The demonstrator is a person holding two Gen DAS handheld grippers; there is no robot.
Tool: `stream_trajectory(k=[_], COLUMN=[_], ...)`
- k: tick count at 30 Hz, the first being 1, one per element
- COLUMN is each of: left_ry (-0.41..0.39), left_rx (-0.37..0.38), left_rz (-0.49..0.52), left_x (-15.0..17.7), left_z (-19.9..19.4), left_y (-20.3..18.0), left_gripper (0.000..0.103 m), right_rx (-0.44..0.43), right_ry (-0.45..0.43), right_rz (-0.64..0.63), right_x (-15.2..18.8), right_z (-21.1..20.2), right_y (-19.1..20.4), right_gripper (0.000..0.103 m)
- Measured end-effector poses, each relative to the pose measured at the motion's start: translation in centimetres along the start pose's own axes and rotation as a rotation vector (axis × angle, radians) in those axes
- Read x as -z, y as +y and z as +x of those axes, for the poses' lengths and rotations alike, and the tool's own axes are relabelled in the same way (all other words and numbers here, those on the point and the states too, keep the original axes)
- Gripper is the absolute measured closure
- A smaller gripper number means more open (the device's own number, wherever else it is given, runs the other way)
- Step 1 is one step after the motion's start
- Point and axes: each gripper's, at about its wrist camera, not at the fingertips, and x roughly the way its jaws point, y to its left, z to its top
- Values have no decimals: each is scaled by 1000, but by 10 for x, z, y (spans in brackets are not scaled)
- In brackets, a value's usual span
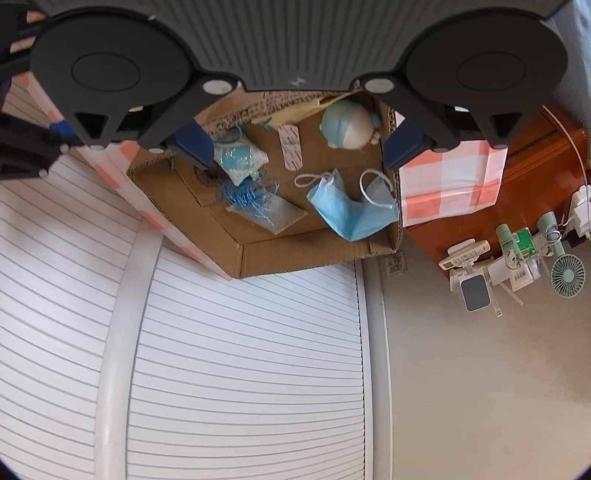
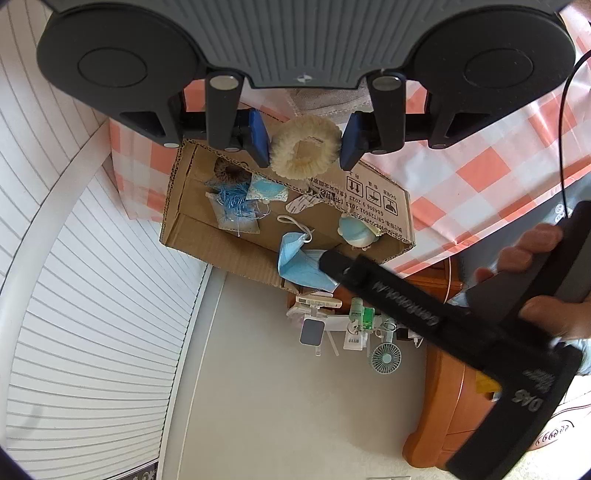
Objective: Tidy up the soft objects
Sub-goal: 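Open the right gripper to drop the cream scrunchie into the box, then lower the right gripper onto the grey linen pouch and close it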
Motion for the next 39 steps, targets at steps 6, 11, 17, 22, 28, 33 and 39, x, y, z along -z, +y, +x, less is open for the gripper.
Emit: stream_trajectory(k=[6,11,17,22,28,33,39], left_ry=[16,32,58,73,61,56,48], left_rx=[-48,-75,-112,-92,-95,-86,-86], left_rz=[-26,-71,-102,-95,-88,-89,-92], left_x=[29,52,72,84,84,84,85], left_z=[-29,-42,-47,-50,-54,-58,-64], left_y=[-1,4,6,1,-2,-3,-5], left_gripper=[2,2,2,2,2,2,2], right_rx=[6,4,3,17,54,54,60], right_ry=[-7,-7,0,0,-4,2,15], right_rz=[10,13,-20,-20,-23,-4,15], right_x=[-14,-35,-65,-94,-108,-99,-80], right_z=[10,26,61,94,110,99,76], right_y=[-9,-17,-16,-14,-13,-13,-10], right_gripper=[57,57,57,53,2,1,0])
